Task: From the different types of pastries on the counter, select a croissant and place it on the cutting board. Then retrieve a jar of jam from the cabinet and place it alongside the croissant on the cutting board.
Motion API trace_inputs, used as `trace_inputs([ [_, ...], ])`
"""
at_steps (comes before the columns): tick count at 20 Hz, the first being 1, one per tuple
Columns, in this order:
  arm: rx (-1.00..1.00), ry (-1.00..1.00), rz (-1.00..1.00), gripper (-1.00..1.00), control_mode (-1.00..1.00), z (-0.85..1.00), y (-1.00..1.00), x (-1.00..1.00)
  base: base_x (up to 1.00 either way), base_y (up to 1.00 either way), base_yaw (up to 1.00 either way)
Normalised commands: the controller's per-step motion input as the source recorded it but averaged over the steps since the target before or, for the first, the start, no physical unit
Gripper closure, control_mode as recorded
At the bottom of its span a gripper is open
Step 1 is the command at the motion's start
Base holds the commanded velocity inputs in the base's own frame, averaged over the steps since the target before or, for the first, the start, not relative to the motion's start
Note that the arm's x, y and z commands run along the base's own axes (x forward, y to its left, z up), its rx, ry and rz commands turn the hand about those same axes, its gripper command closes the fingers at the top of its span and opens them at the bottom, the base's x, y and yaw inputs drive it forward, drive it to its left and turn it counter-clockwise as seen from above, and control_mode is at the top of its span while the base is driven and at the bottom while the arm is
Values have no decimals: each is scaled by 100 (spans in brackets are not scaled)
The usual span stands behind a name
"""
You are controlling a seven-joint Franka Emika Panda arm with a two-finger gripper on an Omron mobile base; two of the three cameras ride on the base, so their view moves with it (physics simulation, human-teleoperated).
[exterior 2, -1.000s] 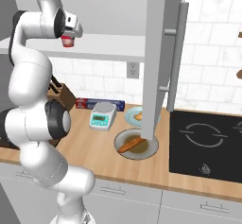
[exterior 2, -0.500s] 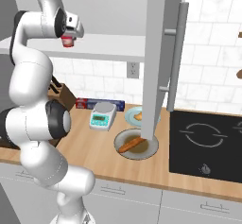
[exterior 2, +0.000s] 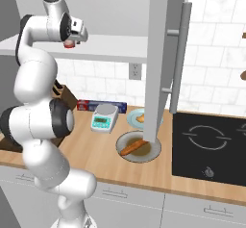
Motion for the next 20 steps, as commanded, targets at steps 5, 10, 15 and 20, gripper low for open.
trace_inputs([
  [5, 0, 0, 0, -100, -100, -2, 0, 27, 0, 0, 0],
  [10, -1, 4, 0, -100, -100, -35, 7, -4, 0, 0, 0],
  [15, -3, 5, 0, 100, -100, -42, 6, -27, 0, 0, 0],
  [20, 0, -3, 0, 100, -100, 0, -6, -22, 0, 0, 0],
])
